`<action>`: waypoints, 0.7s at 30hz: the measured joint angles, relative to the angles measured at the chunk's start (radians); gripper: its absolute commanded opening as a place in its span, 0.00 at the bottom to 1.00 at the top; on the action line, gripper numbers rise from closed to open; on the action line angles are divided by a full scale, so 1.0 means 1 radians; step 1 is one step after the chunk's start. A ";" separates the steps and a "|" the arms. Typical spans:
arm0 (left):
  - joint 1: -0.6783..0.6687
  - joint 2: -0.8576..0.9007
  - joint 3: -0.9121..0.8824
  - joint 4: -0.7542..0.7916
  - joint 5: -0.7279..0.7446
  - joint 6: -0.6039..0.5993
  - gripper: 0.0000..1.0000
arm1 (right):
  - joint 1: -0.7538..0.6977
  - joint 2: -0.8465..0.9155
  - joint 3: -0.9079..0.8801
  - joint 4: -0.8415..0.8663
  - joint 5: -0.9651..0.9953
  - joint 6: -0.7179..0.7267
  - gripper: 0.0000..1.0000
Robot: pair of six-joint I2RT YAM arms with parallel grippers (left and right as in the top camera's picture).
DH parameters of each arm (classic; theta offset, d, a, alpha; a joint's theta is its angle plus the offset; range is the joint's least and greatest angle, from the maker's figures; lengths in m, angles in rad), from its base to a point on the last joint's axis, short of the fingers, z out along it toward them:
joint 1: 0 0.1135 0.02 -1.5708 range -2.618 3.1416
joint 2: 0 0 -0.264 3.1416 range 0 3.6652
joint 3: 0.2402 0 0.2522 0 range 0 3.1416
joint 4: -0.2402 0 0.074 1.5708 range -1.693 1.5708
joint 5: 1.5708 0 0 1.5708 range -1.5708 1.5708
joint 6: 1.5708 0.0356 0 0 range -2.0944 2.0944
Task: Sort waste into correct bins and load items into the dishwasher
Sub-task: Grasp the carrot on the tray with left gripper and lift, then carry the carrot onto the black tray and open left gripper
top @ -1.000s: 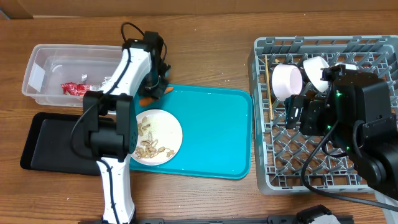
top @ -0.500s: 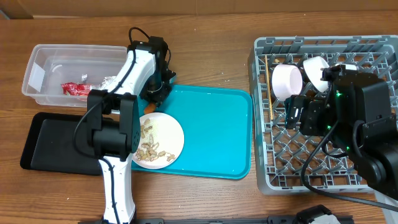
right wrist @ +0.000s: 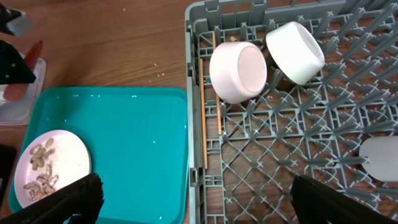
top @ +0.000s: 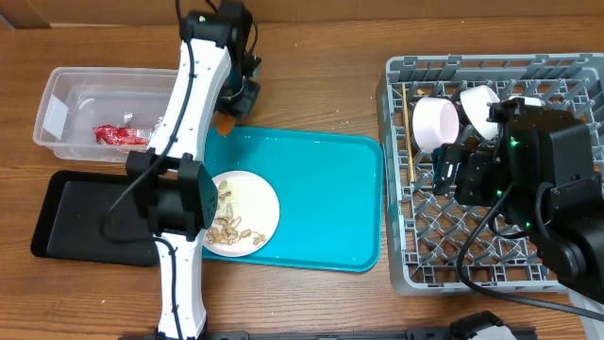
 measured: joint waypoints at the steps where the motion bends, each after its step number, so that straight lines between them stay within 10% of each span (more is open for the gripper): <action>1: 0.000 0.000 0.027 -0.022 0.000 -0.016 0.07 | 0.000 0.000 0.000 0.001 0.000 0.000 1.00; 21: 0.272 -0.001 0.016 -0.025 -0.126 -0.764 0.12 | 0.000 0.000 0.000 0.002 -0.031 0.000 1.00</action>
